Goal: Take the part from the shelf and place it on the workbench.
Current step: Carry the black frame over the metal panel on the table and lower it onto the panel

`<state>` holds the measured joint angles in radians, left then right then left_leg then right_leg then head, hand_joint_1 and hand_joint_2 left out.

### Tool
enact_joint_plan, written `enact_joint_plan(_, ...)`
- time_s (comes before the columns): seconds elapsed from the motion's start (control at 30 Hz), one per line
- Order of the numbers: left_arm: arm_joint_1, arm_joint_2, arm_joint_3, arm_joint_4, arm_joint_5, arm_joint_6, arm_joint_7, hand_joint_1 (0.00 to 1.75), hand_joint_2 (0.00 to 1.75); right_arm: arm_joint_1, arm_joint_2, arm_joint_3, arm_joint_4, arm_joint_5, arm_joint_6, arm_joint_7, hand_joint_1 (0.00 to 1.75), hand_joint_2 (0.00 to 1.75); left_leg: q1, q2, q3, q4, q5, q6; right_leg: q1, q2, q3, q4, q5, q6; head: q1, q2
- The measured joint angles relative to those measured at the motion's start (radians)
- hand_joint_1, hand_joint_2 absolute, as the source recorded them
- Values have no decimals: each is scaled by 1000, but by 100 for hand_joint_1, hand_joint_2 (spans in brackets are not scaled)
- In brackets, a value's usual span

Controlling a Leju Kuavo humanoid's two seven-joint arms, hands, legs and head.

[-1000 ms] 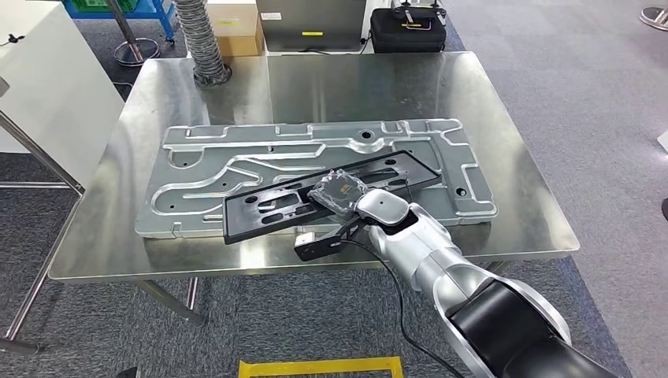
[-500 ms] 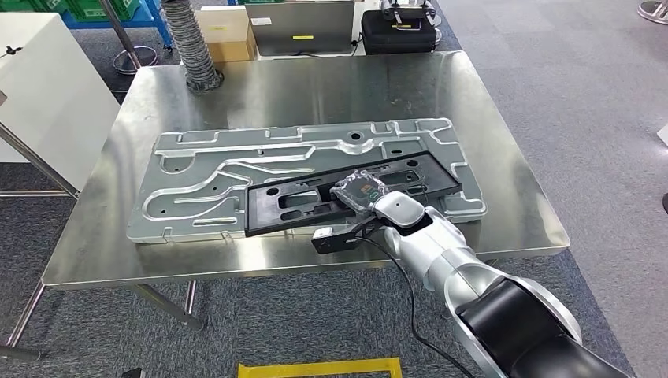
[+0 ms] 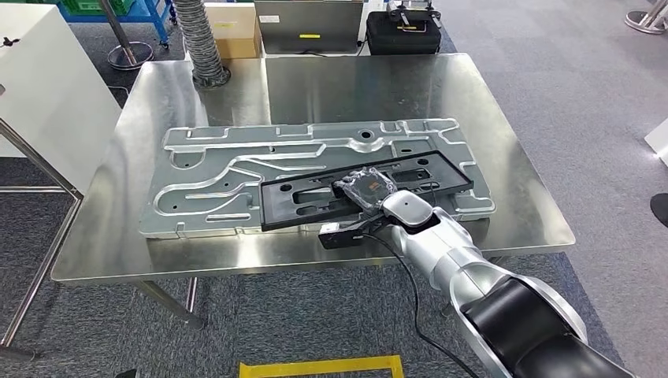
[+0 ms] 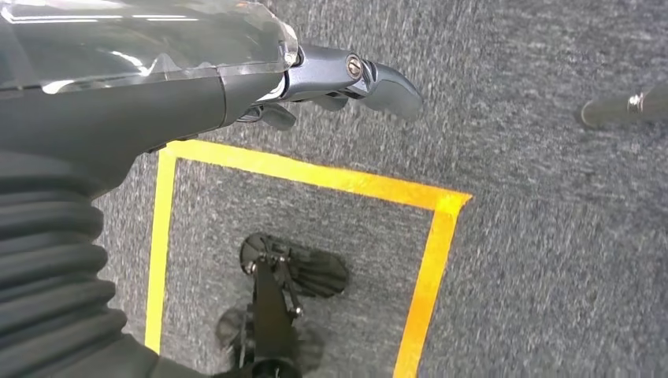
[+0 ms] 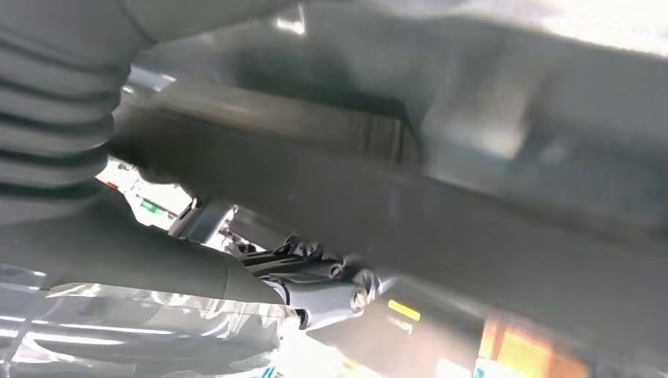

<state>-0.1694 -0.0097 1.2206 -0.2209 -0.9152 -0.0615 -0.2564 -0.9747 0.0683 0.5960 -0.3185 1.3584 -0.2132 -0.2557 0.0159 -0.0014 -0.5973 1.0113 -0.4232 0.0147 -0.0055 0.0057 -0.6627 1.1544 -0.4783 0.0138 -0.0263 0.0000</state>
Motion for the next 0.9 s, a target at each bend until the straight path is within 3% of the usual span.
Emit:
enact_joint_plan(0.07,0,-1,0,0,0,0,0,0,0,-2,0,-9,-4,-17,-34,-19,0,0,-3,0,-2,1,0,-6,6,-2,58,-118,39,-11,0,0)
enact_joint_plan(0.13,1,-2,0,0,0,-1,0,0,0,-1,2,-20,-10,-34,-78,-45,0,0,-4,0,-4,0,2,-17,11,-3,67,-142,42,-16,0,0)
enact_joint_plan(0.23,3,-3,0,0,1,-1,0,0,0,1,5,-41,-28,-63,-141,-92,0,0,-5,0,-10,17,-15,-33,4,-4,72,-159,51,-29,0,0)
enact_joint_plan(0.27,3,-3,0,0,1,-2,0,0,0,2,7,-49,-38,-77,-164,-113,0,0,-6,0,-26,53,-39,-36,1,-5,75,-165,55,-34,0,0)
enact_joint_plan(0.33,4,-3,0,0,3,-2,-1,0,0,8,13,-67,-60,-112,-212,-167,0,0,-3,-1,-83,181,-102,-42,1,-6,76,-167,56,-38,0,0)
enact_joint_plan(0.4,5,-2,0,0,4,-2,-1,0,0,26,14,-86,-95,-147,-254,-216,0,0,-2,0,-131,279,-130,-46,2,-5,76,-165,55,-38,0,0)
enact_joint_plan(0.43,7,-2,0,0,5,-2,-1,0,0,37,14,-94,-118,-160,-272,-234,0,0,-1,0,-130,275,-116,-48,1,-5,77,-164,54,-37,0,0)
enact_joint_plan(0.47,7,-2,0,0,6,-2,-1,0,0,46,14,-102,-143,-171,-289,-248,0,0,0,0,-110,231,-86,-48,1,-5,77,-161,52,-35,0,0)
enact_joint_plan(0.5,8,-2,0,0,9,-2,-1,0,0,55,14,-108,-172,-179,-306,-257,0,0,2,0,-76,160,-48,-48,0,-4,78,-158,48,-33,0,0)
enact_joint_plan(0.57,8,-2,0,0,14,-2,-3,0,0,73,10,-115,-237,-188,-333,-265,0,0,2,0,-16,39,-7,-43,4,-2,74,-149,42,-23,0,0)
enact_joint_plan(0.6,8,-2,0,0,18,-3,-4,0,0,86,6,-118,-274,-190,-344,-265,0,0,2,-1,-3,11,-2,-38,6,-1,72,-146,40,-19,0,0)
enact_joint_plan(0.73,18,-3,2,0,32,-8,-10,0,0,155,-32,-130,-432,-206,-389,-252,0,0,0,-4,-2,1,-2,-10,4,-2,64,-128,25,2,0,0)
enact_joint_plan(0.8,23,-3,4,0,44,-16,-19,0,0,199,-63,-149,-522,-225,-430,-238,0,0,2,-4,-2,-2,0,0,0,-2,25,-41,-28,12,0,0)
enact_joint_plan(0.87,31,-3,10,0,59,-28,-34,0,0,264,-95,-188,-628,-242,-462,-231,0,0,2,-5,-2,-2,-1,5,0,-2,-40,95,-88,18,0,0)
enact_joint_plan(0.9,37,-3,15,0,68,-35,-44,0,0,308,-109,-223,-693,-253,-469,-238,0,0,1,-6,-2,-1,-2,6,-1,-2,-63,139,-98,19,0,0)
